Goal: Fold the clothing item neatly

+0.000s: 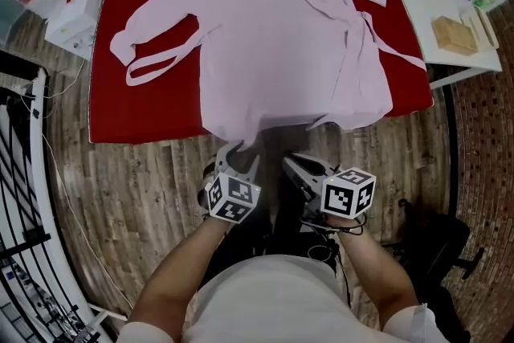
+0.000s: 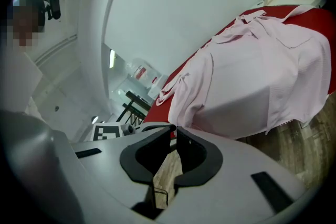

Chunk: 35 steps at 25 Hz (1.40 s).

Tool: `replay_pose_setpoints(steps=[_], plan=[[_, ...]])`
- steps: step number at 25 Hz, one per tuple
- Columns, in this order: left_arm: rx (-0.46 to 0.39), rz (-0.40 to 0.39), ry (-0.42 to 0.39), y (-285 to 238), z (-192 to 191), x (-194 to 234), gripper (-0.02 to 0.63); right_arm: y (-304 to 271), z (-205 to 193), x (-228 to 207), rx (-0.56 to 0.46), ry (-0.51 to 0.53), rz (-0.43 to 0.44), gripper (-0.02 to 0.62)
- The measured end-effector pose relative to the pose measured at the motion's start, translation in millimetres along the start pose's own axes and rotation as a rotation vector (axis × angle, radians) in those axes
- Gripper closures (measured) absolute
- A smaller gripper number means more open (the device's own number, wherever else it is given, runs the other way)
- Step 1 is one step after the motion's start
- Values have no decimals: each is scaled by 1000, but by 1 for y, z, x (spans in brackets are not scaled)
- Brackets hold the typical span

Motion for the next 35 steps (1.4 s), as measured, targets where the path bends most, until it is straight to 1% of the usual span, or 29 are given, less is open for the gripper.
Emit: replay_pose_setpoints(steps=[4,6,8,9,10,11,13,16,19,20,21,22,25,27,29,32,35], plan=[[70,41,-59,-22,-1,4,439,-8,0,-9,23,-7,-6,578],[97,56,-56,-28,-4,9,439,-12,0,-13,28,-14,-8,578],[100,60,-30,-29,-5,16,445,-15,0,-16,30,-18,-8,578],[91,57,-6,-28,-5,21,484,-17,0,-17,31,-18,-8,578],[78,48,29,-26,-5,25,541,-19,0,-18,32,-18,-8,578],[63,31,75,-23,-5,31,579,-21,0,-19,33,-17,-7,578],[26,-16,182,-16,-5,42,594,-25,0,-20,34,-17,-6,578],[-51,-85,355,-2,-5,59,597,-34,2,-21,38,4,-6,578],[-134,-150,549,11,-4,75,597,-48,5,-20,44,89,-18,578],[-155,-165,600,14,-4,79,597,-55,6,-20,45,129,-19,577],[-169,-174,635,17,-3,83,597,-62,6,-20,48,167,-15,549],[-179,-178,656,19,-3,86,597,-70,4,-20,57,199,-9,476],[-196,-185,678,25,0,92,597,-94,-4,-26,121,281,-17,436],[-210,-186,692,28,3,96,597,-107,-6,-28,158,375,-56,436],[-222,-181,708,31,4,101,597,-117,-1,-22,159,469,-82,436],[-235,-167,734,35,3,110,597,-135,9,-9,165,559,-87,433],[-236,-154,745,37,1,115,597,-153,5,-10,273,619,-115,434]])
Point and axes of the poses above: the fingertips, and each gripper's own axes: y backward along the fingers, x to its left, z out of its top, the point moved 7 cm from there along y, backward along the fingers
